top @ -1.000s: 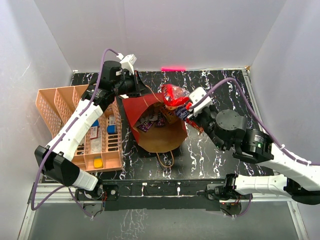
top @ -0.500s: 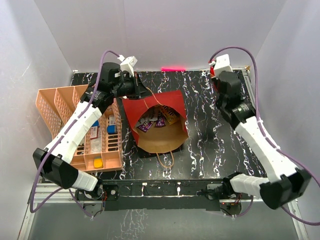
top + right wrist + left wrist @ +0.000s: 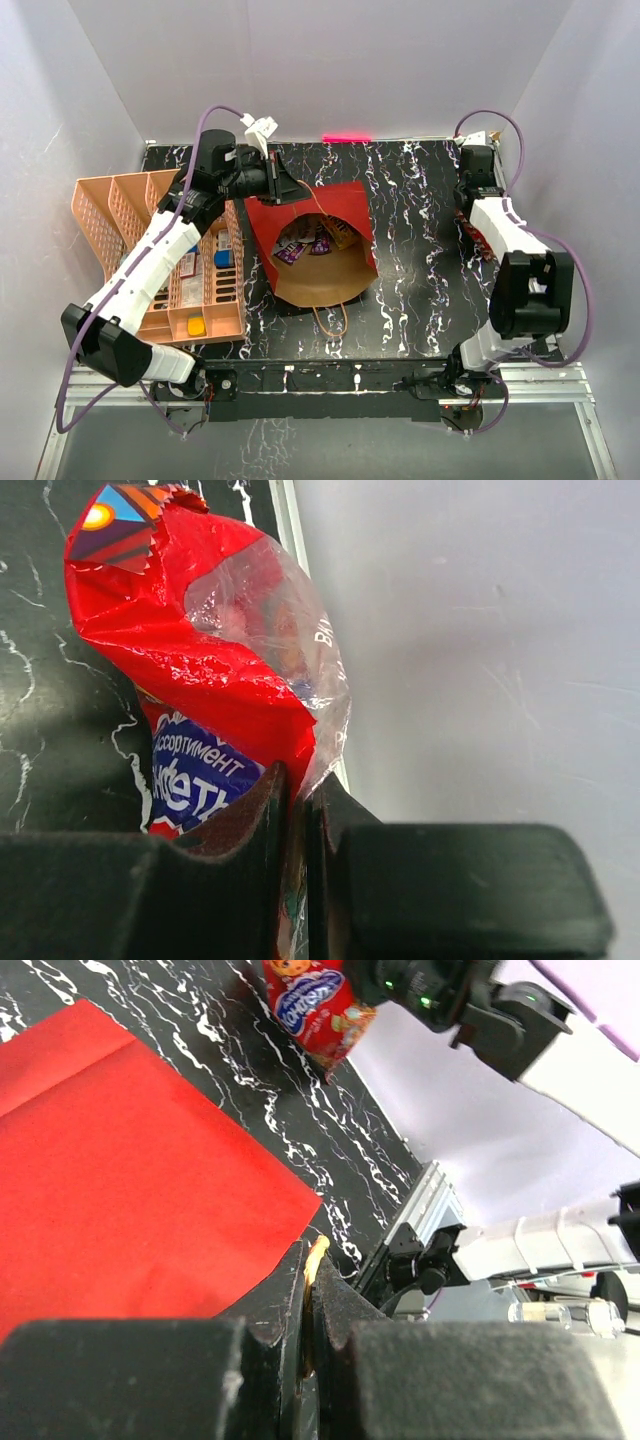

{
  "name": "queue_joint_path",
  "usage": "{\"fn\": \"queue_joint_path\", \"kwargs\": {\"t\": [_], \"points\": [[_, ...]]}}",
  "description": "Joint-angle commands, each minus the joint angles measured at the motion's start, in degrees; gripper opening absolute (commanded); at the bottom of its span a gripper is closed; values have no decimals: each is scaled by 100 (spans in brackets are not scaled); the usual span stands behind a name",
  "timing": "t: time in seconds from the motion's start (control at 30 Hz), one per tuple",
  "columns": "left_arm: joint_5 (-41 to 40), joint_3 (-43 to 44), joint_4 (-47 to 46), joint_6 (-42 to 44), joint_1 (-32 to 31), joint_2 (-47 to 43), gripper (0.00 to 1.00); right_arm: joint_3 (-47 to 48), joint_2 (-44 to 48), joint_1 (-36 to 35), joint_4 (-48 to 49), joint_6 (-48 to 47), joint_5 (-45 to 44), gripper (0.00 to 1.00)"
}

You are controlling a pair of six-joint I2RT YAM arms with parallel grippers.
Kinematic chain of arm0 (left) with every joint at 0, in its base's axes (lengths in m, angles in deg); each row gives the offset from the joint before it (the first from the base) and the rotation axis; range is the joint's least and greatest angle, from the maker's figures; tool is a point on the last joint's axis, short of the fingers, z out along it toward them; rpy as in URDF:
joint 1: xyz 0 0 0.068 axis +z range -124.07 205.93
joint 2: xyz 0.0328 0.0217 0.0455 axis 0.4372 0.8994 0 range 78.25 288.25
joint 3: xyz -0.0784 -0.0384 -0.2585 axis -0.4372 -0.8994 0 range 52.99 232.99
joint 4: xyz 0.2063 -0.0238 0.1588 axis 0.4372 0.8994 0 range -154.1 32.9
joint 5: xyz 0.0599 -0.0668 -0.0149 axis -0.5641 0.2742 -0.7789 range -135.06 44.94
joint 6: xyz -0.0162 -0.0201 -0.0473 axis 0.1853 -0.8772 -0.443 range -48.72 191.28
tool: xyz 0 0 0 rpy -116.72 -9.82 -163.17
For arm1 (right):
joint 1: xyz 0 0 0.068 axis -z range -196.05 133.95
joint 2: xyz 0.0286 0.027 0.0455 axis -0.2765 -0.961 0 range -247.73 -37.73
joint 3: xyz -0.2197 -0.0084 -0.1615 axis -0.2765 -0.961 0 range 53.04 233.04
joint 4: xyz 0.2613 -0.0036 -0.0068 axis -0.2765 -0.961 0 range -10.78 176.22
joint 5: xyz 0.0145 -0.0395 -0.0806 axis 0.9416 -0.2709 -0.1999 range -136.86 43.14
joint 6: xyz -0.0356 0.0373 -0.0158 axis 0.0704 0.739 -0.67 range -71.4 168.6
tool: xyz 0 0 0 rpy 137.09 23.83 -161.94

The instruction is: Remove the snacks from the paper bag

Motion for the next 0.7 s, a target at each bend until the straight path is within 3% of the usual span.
{"fn": "queue_joint_path", "kwargs": {"t": [0.0,0.1,0.23,0.37,0.4,0.43,0.47,0.5,0.67], "points": [[543,-44,-297,-75,8,-330,0,519,-294,179,1189,-254,-477,8],[611,-56,-294,-105,-12,-350,0,731,-651,193,1257,-128,-414,8],[589,-100,-364,-294,-49,-330,0,1015,-1209,108,1475,654,418,8],[459,-97,-421,-499,-49,-296,0,1503,-1724,-86,1140,1681,2393,8],[463,-97,-464,-547,-49,-289,0,1566,-1768,-116,1088,1977,2844,13],[460,-78,-489,-594,-49,-273,0,1617,-1804,-138,1023,2214,3173,26],[453,-60,-503,-630,-49,-257,0,1642,-1813,-142,923,2446,3373,51],[455,-46,-506,-655,-49,-249,0,1636,-1781,-143,822,2665,3432,64],[372,-17,-342,-569,-48,-231,0,1206,-848,-140,410,2953,3482,87]]}}
